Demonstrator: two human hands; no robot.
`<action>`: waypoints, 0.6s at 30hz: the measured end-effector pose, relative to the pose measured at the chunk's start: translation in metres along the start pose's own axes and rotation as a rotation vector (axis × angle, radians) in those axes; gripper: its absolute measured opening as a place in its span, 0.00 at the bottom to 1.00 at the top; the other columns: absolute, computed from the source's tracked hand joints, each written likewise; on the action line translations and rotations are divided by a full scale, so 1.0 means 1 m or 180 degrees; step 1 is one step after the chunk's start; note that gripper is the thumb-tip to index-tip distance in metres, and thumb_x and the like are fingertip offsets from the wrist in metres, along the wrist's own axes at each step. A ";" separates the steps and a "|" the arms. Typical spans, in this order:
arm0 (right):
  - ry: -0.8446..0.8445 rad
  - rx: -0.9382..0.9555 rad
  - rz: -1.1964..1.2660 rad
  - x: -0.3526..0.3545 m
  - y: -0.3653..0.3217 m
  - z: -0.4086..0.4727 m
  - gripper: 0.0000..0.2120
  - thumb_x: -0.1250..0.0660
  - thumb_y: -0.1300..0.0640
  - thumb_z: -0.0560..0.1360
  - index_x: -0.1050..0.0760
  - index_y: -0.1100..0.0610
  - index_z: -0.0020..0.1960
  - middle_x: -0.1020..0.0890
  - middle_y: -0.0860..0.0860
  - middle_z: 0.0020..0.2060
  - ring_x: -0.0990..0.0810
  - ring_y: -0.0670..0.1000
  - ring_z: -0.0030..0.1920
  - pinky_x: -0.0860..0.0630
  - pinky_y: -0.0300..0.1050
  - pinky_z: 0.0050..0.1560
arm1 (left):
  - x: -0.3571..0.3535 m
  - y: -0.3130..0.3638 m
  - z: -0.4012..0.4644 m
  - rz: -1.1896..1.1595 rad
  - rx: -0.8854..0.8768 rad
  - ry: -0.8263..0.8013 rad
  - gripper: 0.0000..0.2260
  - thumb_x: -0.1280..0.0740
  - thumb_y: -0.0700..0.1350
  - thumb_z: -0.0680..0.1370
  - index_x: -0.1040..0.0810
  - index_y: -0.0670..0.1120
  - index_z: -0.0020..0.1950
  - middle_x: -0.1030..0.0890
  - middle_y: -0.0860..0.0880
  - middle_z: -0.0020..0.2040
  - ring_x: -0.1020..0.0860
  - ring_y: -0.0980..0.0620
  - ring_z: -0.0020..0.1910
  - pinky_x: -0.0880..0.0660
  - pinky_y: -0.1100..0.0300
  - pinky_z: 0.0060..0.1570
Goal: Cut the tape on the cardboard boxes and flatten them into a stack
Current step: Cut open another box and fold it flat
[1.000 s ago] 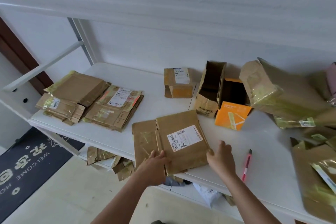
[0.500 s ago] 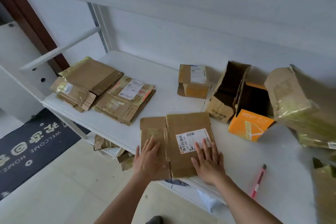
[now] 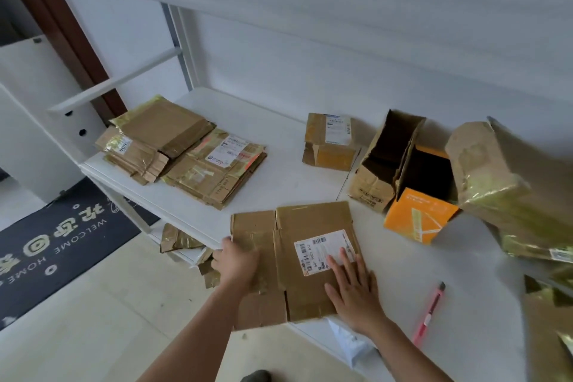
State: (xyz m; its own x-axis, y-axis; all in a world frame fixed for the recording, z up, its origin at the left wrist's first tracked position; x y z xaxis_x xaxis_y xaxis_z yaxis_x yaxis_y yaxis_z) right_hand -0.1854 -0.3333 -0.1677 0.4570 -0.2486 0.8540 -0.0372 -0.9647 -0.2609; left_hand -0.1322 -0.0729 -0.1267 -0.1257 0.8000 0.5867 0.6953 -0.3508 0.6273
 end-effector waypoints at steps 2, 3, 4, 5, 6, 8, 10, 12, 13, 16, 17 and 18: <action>0.0108 0.0084 0.0264 0.002 0.006 -0.004 0.41 0.76 0.23 0.63 0.67 0.34 0.74 0.72 0.39 0.74 0.74 0.48 0.74 0.64 0.58 0.76 | 0.009 0.004 0.002 -0.0653 0.0336 -0.0307 0.15 0.28 0.47 0.76 0.23 0.38 0.56 0.18 0.39 0.53 0.20 0.41 0.48 0.21 0.47 0.52; 0.0129 0.0111 0.0463 0.006 0.007 -0.004 0.36 0.70 0.25 0.67 0.65 0.33 0.74 0.70 0.38 0.74 0.71 0.48 0.76 0.63 0.59 0.76 | 0.013 0.007 0.001 -0.1086 0.0399 -0.0553 0.11 0.29 0.44 0.77 0.22 0.38 0.54 0.17 0.39 0.48 0.18 0.42 0.43 0.19 0.48 0.46; 0.0150 0.0135 0.0651 0.010 0.005 -0.005 0.30 0.63 0.28 0.73 0.63 0.32 0.73 0.68 0.36 0.73 0.68 0.48 0.77 0.61 0.59 0.77 | 0.017 0.012 -0.002 -0.1454 0.0413 -0.0784 0.09 0.30 0.42 0.78 0.21 0.38 0.54 0.16 0.39 0.46 0.17 0.42 0.41 0.19 0.49 0.43; 0.0235 0.0160 0.0800 0.016 0.002 -0.005 0.26 0.57 0.33 0.78 0.60 0.32 0.73 0.67 0.35 0.73 0.65 0.49 0.78 0.60 0.60 0.77 | 0.021 0.017 -0.005 -0.1759 0.0360 -0.0973 0.08 0.31 0.41 0.79 0.21 0.39 0.55 0.16 0.39 0.46 0.17 0.41 0.42 0.19 0.49 0.41; 0.0397 0.0147 0.0880 0.022 -0.002 -0.005 0.24 0.52 0.38 0.81 0.58 0.33 0.74 0.66 0.36 0.74 0.63 0.50 0.79 0.59 0.61 0.77 | 0.025 0.022 -0.008 -0.1988 0.0270 -0.1070 0.08 0.32 0.41 0.80 0.21 0.40 0.56 0.16 0.39 0.47 0.16 0.41 0.43 0.18 0.48 0.41; 0.0921 0.0055 0.0988 0.038 -0.012 -0.004 0.26 0.49 0.40 0.82 0.54 0.37 0.77 0.62 0.42 0.78 0.61 0.54 0.80 0.56 0.63 0.76 | 0.036 0.032 -0.011 -0.2277 0.0062 -0.0984 0.06 0.33 0.41 0.80 0.22 0.41 0.56 0.15 0.40 0.46 0.16 0.43 0.41 0.18 0.49 0.37; 0.1551 -0.0080 0.1288 0.059 -0.026 -0.005 0.32 0.48 0.34 0.79 0.51 0.42 0.79 0.54 0.52 0.80 0.57 0.59 0.79 0.53 0.63 0.76 | 0.051 0.040 -0.012 -0.2553 -0.0113 -0.0786 0.04 0.34 0.41 0.81 0.21 0.42 0.54 0.16 0.43 0.43 0.17 0.46 0.37 0.19 0.54 0.32; 0.1938 -0.0163 0.1802 0.080 -0.046 -0.006 0.37 0.41 0.34 0.77 0.49 0.47 0.79 0.52 0.58 0.79 0.55 0.60 0.79 0.50 0.62 0.75 | 0.066 0.043 -0.009 -0.2846 -0.0214 -0.0637 0.04 0.34 0.41 0.81 0.22 0.43 0.54 0.17 0.44 0.42 0.18 0.49 0.36 0.19 0.55 0.31; 0.2047 -0.0166 0.2062 0.089 -0.058 -0.005 0.38 0.36 0.38 0.76 0.48 0.49 0.79 0.53 0.59 0.79 0.56 0.60 0.78 0.48 0.62 0.75 | 0.075 0.043 -0.008 -0.2992 -0.0239 -0.0549 0.04 0.35 0.42 0.81 0.22 0.44 0.54 0.17 0.46 0.42 0.18 0.50 0.35 0.19 0.56 0.32; 0.2124 -0.0128 0.2654 0.109 -0.100 -0.001 0.42 0.30 0.46 0.75 0.51 0.47 0.80 0.56 0.58 0.79 0.51 0.60 0.77 0.39 0.59 0.72 | 0.094 0.029 0.007 -0.3394 0.0015 -0.0294 0.03 0.34 0.44 0.81 0.22 0.46 0.54 0.17 0.48 0.44 0.18 0.51 0.39 0.19 0.54 0.39; 0.2047 -0.0054 0.2858 0.111 -0.115 0.001 0.43 0.30 0.46 0.75 0.53 0.44 0.79 0.57 0.57 0.79 0.49 0.59 0.77 0.35 0.57 0.70 | 0.099 0.023 0.013 -0.3544 0.0150 -0.0248 0.05 0.33 0.45 0.81 0.22 0.47 0.55 0.17 0.48 0.47 0.18 0.50 0.44 0.19 0.52 0.44; 0.1947 0.0084 0.3051 0.112 -0.132 0.003 0.43 0.29 0.46 0.74 0.54 0.42 0.79 0.56 0.55 0.79 0.45 0.56 0.76 0.32 0.53 0.68 | 0.103 0.019 0.020 -0.3664 0.0271 -0.0250 0.08 0.33 0.47 0.80 0.22 0.48 0.58 0.16 0.48 0.52 0.18 0.48 0.49 0.19 0.49 0.47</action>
State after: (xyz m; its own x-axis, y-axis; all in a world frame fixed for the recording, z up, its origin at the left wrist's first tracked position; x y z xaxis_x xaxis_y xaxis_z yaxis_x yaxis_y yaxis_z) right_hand -0.1267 -0.2333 -0.0393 -0.2605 -0.8909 0.3720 -0.1157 -0.3537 -0.9282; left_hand -0.1179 0.0130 -0.0648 -0.6734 0.6539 -0.3449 0.2436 0.6367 0.7316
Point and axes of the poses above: each hand's wrist, its own z-axis towards the middle knuckle, its own x-axis out of the back of the hand, y = z × x, the point moved 5 cm from there along z, towards the middle knuckle
